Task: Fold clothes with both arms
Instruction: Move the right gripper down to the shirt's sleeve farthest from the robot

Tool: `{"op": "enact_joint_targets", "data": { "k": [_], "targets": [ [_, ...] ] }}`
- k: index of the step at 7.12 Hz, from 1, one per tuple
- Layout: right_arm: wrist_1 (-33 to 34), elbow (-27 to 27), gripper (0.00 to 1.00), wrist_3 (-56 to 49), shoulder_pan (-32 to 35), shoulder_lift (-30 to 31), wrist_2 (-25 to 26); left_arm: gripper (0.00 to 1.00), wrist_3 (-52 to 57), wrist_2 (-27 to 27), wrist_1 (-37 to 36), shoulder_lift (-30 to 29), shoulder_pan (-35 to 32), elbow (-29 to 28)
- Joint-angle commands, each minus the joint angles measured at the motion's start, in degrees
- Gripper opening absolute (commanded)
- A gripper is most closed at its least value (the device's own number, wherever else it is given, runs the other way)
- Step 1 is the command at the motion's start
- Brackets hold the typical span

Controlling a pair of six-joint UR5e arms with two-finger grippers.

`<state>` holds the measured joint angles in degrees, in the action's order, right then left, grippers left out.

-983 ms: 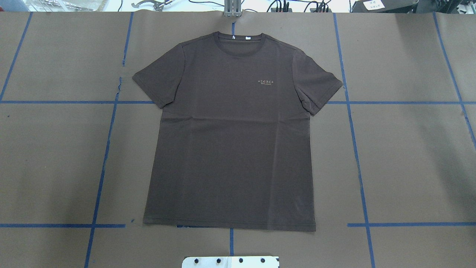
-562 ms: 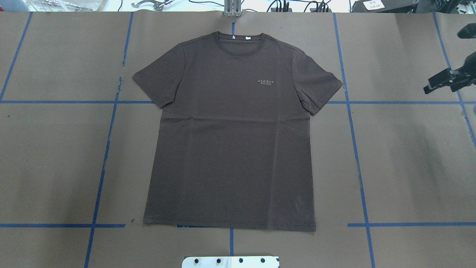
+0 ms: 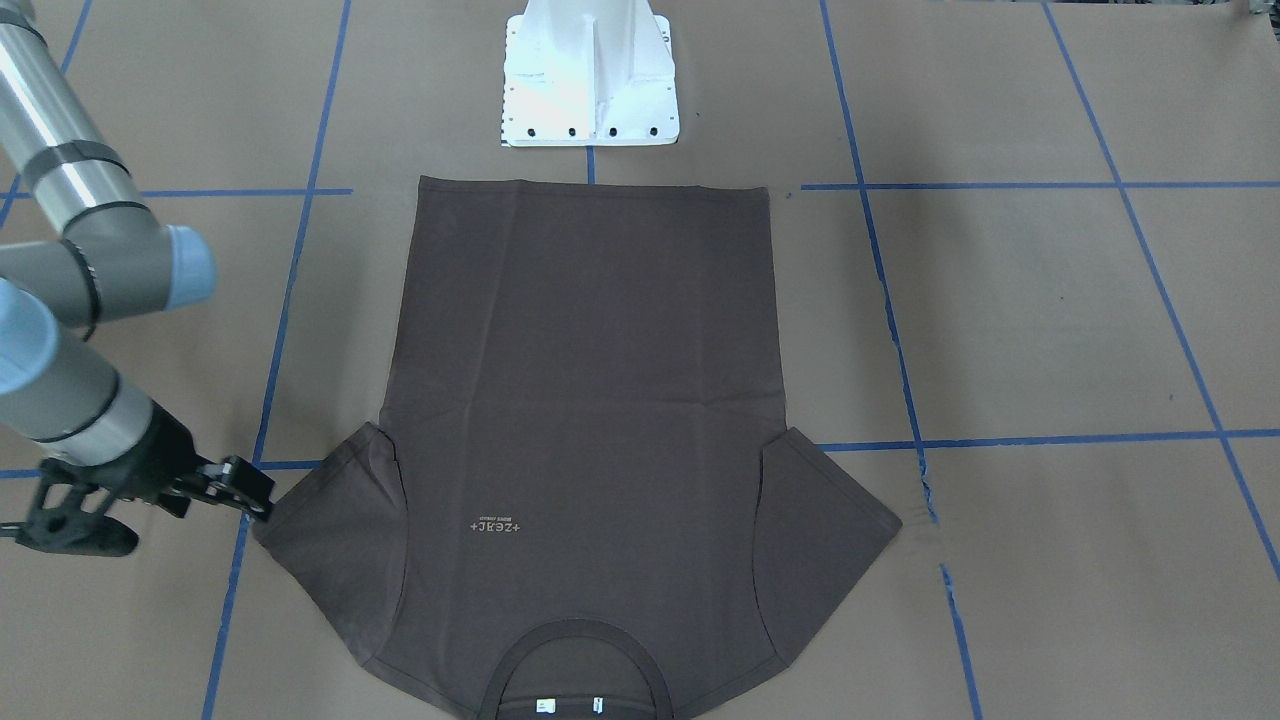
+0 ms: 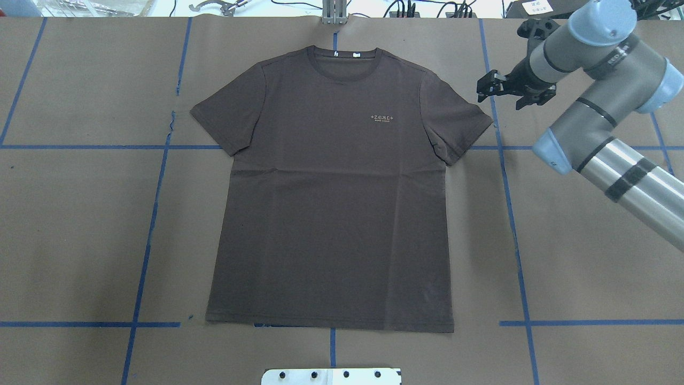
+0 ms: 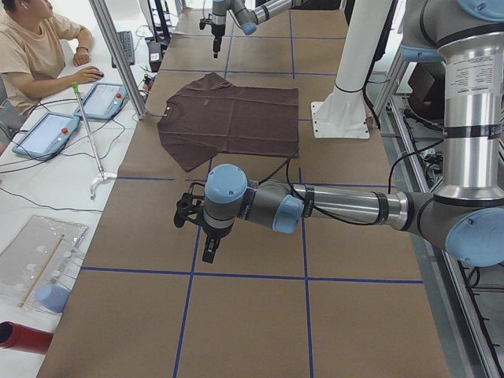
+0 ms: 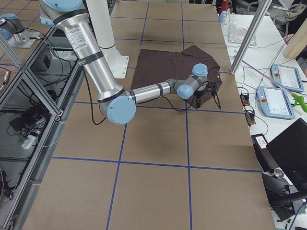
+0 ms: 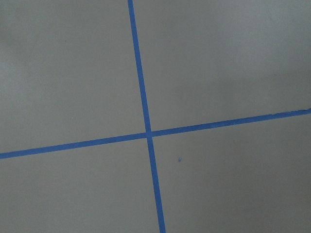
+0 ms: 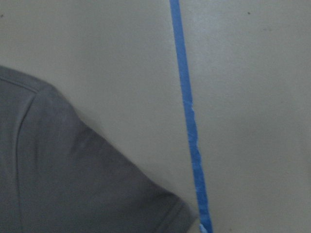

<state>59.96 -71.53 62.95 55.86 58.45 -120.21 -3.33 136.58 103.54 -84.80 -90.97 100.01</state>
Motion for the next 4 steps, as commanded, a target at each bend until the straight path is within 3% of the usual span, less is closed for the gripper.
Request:
{"op": "enact_joint_targets", "data": {
  "k": [1, 3, 4],
  "targets": [
    [-0.9, 6.6, 0.87, 8.2, -1.4, -4.7, 1.6, 1.00, 0.1, 0.0, 0.6, 0.1, 0.0, 0.4],
    [-0.6, 7.2, 0.77, 8.3, -1.2, -4.2, 1.6, 1.00, 0.0, 0.0, 0.6, 0.1, 0.0, 0.1],
    [-0.7, 7.2, 0.77, 8.5, -1.0, -3.7, 1.4, 1.00, 0.0, 0.0, 0.6, 0.2, 0.0, 0.1]
  ]
}}
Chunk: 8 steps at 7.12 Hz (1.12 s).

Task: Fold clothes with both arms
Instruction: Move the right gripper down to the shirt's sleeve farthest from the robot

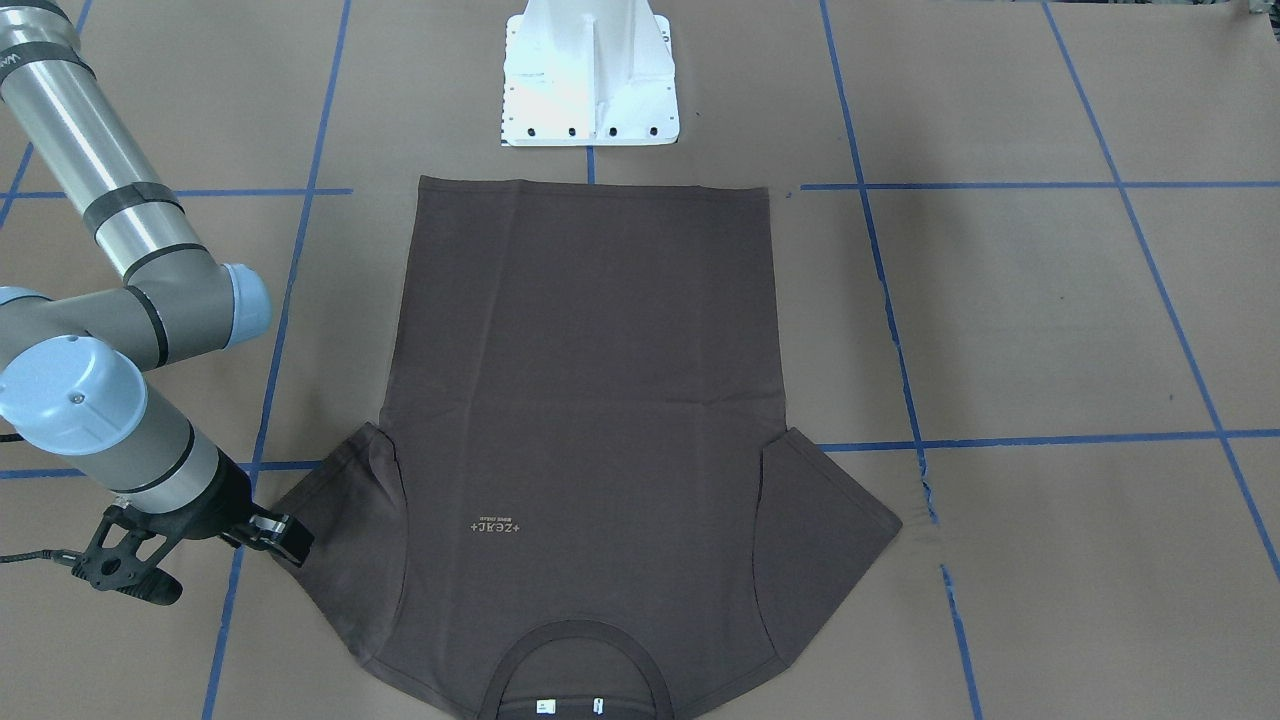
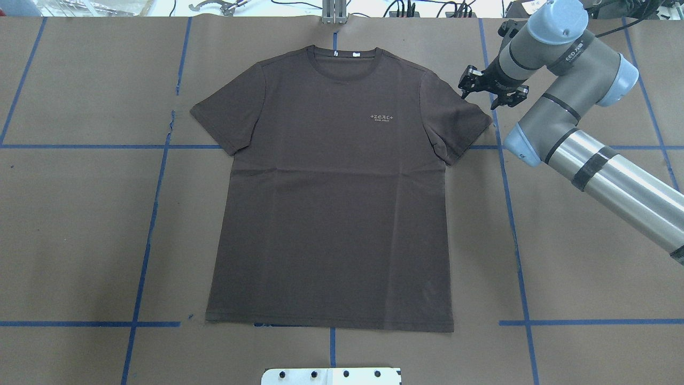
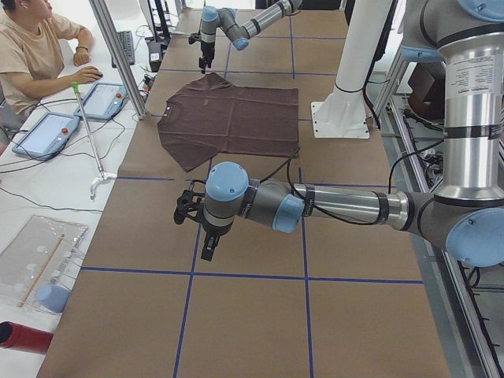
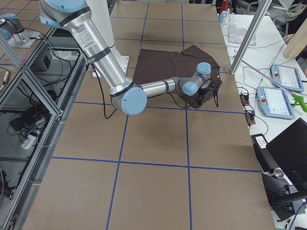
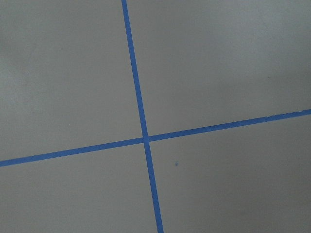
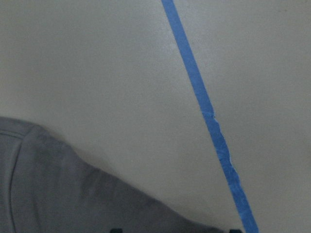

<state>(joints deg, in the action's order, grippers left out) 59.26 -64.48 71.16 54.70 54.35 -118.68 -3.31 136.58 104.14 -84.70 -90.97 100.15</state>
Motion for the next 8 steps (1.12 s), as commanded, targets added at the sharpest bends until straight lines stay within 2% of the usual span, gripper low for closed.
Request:
{"op": "enact_joint_targets", "data": {
  "k": [1, 5, 6, 7, 8],
  "targets": [
    [-0.1, 0.1, 0.76, -0.1, 0.1, 1.5, -0.1, 1.00, 0.0, 0.0, 0.0, 0.0, 0.0, 0.0],
    [-0.3, 0.0, 0.73, 0.7, -1.6, 2.5, 0.0, 1.00, -0.2, 0.0, 0.3, -0.1, 0.0, 0.5],
    [-0.5, -0.2, 0.66, 0.6, -1.6, 3.1, 0.0, 1.00, -0.2, 0.0, 0.3, -0.1, 0.0, 0.5],
    [-0.5, -0.2, 0.41, 0.8, -1.6, 3.1, 0.0, 1.00, -0.2, 0.0, 0.4, -0.1, 0.0, 0.5],
    [-0.4, -0.2, 0.00, 0.8, -1.5, 3.0, 0.0, 1.00, -0.2, 0.0, 0.4, -0.1, 0.0, 0.5]
  ]
}}
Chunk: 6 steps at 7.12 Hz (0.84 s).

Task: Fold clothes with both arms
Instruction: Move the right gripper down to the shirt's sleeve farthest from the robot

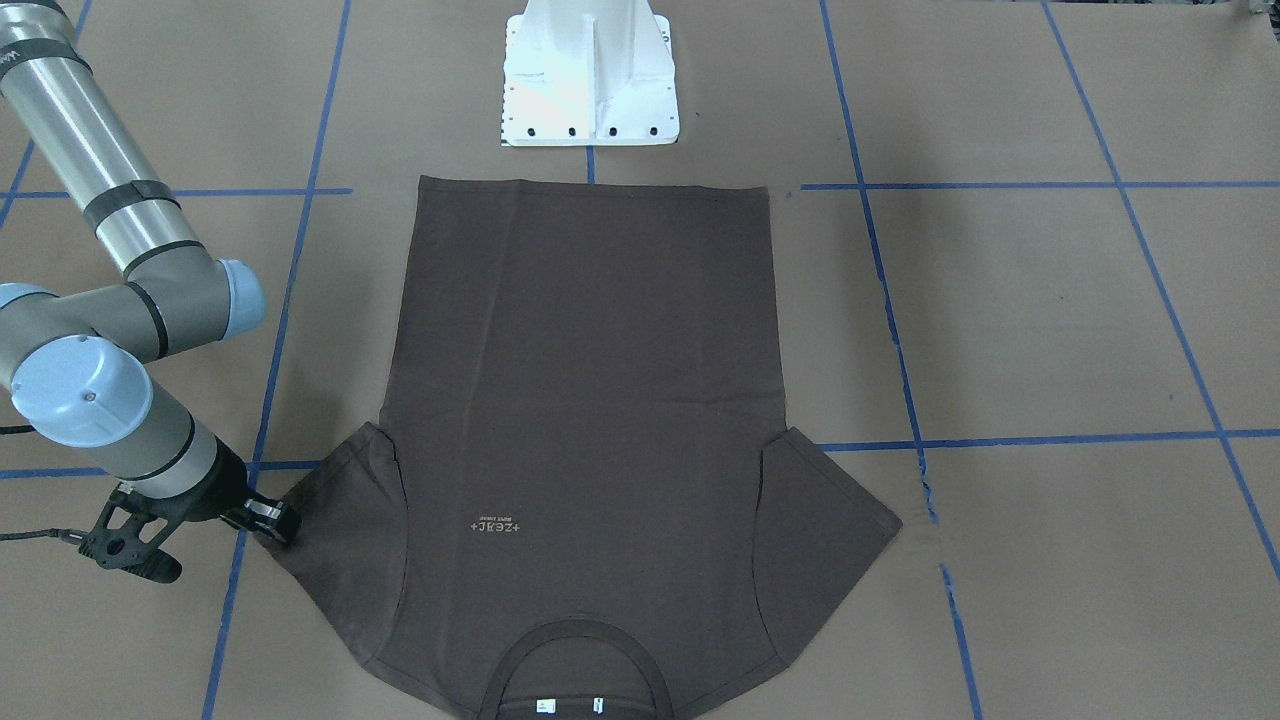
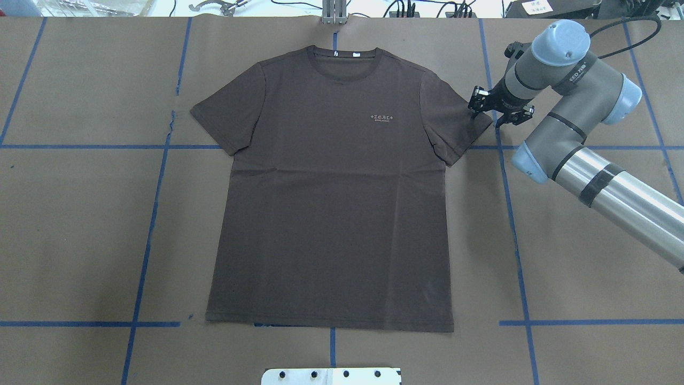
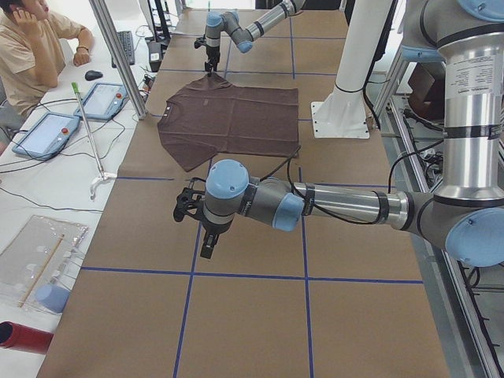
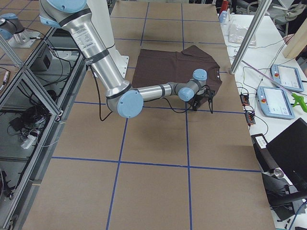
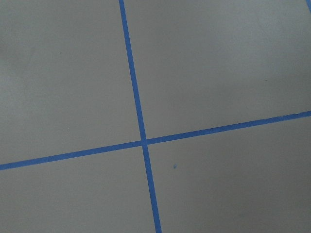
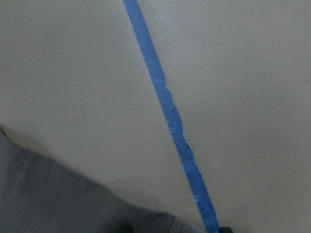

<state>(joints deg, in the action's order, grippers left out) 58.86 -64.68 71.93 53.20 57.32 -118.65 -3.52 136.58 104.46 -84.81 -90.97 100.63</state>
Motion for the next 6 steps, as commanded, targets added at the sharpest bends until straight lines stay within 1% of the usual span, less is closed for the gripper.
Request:
{"op": "enact_joint_targets", "data": {
  "k": [1, 2, 5, 6],
  "targets": [
    [-0.1, -0.5, 0.00, 0.0, 0.0, 0.0, 0.0, 1.00, 0.0, 0.0, 0.0, 0.1, 0.0, -0.1],
    [0.6, -1.8, 0.00, 0.0, 0.2, 0.0, -0.1, 1.00, 0.0, 0.0, 0.0, 0.1, 0.0, -0.1],
    [0.7, -2.6, 0.00, -0.1, 0.3, -0.4, -0.1, 1.00, 0.1, 0.0, -0.1, 0.1, 0.0, -0.1],
    [2.0, -5.3, 0.00, 0.2, 0.2, -0.9, -0.1, 1.00, 0.0, 0.6, -0.1, 0.1, 0.0, -0.1]
  ]
}}
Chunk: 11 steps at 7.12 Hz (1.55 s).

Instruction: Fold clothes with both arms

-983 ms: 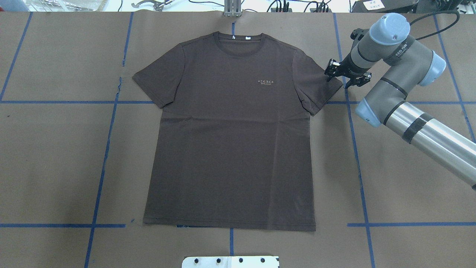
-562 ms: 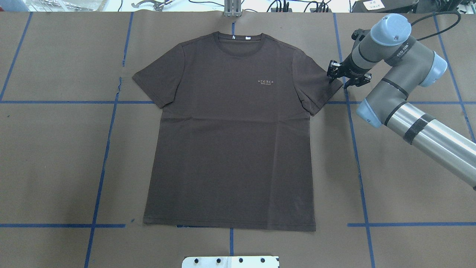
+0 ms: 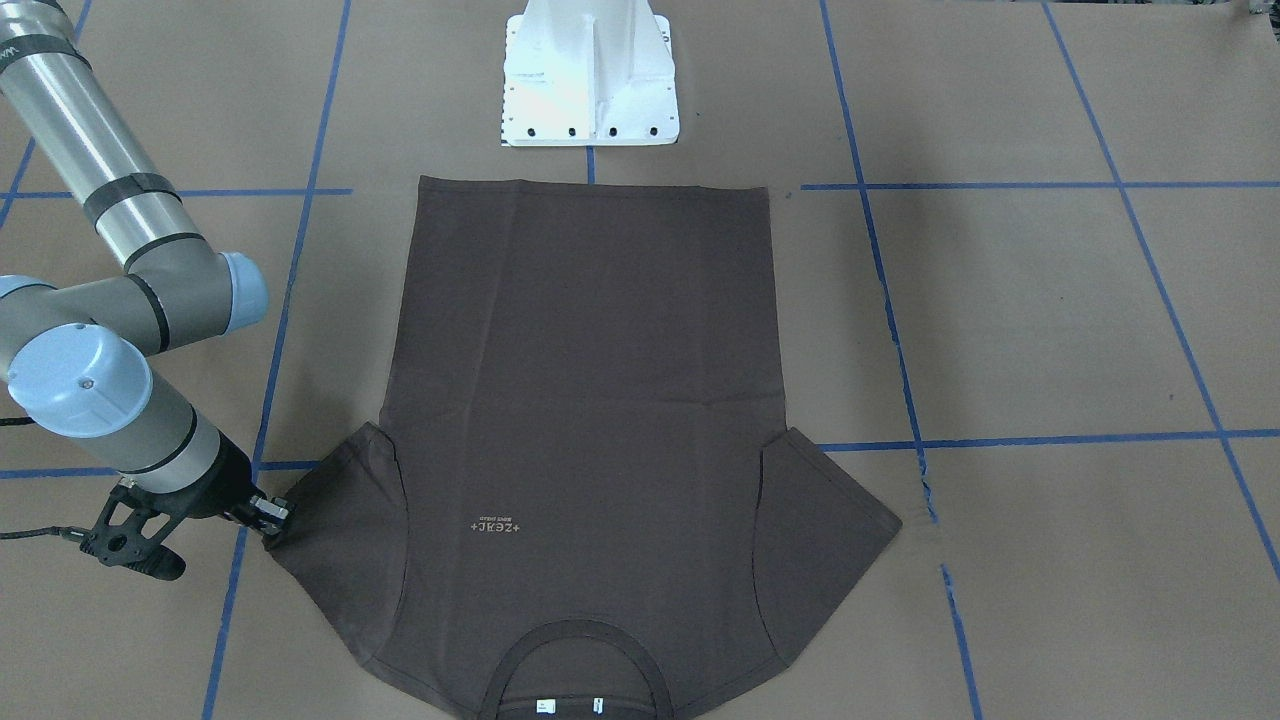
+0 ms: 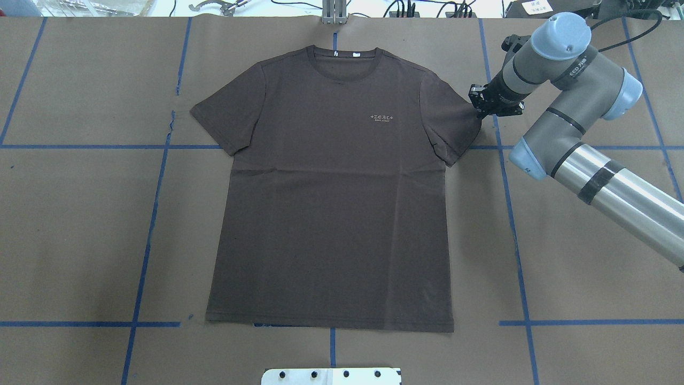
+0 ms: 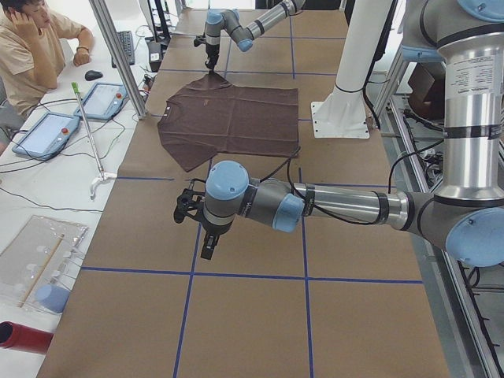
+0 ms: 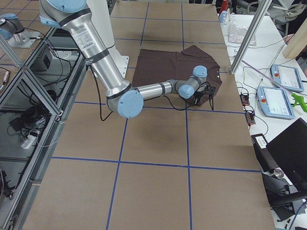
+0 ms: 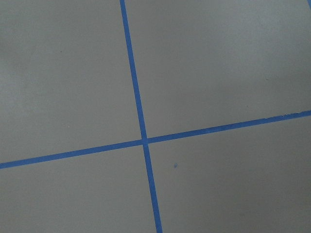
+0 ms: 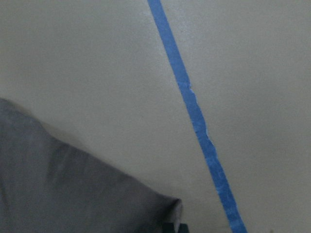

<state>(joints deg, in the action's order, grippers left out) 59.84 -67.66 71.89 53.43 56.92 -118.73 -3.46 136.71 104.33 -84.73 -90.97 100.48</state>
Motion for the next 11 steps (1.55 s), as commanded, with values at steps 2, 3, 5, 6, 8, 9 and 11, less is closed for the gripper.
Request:
{"op": "enact_joint_targets", "data": {
  "k": [2, 3, 5, 6, 8, 9, 11],
  "targets": [
    [3.3, -3.2, 0.00, 4.7, -2.4, -6.2, 2.1, 1.00, -0.1, 1.6, 0.1, 0.2, 0.0, -0.2],
    [3.7, -2.5, 0.00, 7.4, -5.3, -8.7, 6.3, 1.00, -0.1, 1.6, 0.1, 0.2, -0.1, 0.2],
    [3.5, 5.5, 0.00, 8.4, -6.7, -15.0, 9.8, 1.00, -0.1, 2.4, 0.2, 0.1, -0.1, 0.3],
    [3.4, 6.6, 0.00, 8.8, -6.8, -15.6, 11.5, 1.00, -0.1, 2.5, 0.2, 0.2, 0.0, 0.3],
    [3.2, 7.7, 0.99, 9.1, -8.2, -17.1, 12.9, 1.00, -0.1, 2.5, 0.2, -0.3, 0.0, 0.8],
    [2.7, 7.1, 1.00, 9.0, -8.3, -17.5, 13.0, 1.00, -0.2, 4.3, 1.0, -0.4, 0.0, 1.5],
    [3.1, -2.0, 1.00, 9.4, -8.3, -15.7, 12.2, 1.00, -4.9, 6.6, 6.1, -2.1, 5.1, 1.3]
  ]
}}
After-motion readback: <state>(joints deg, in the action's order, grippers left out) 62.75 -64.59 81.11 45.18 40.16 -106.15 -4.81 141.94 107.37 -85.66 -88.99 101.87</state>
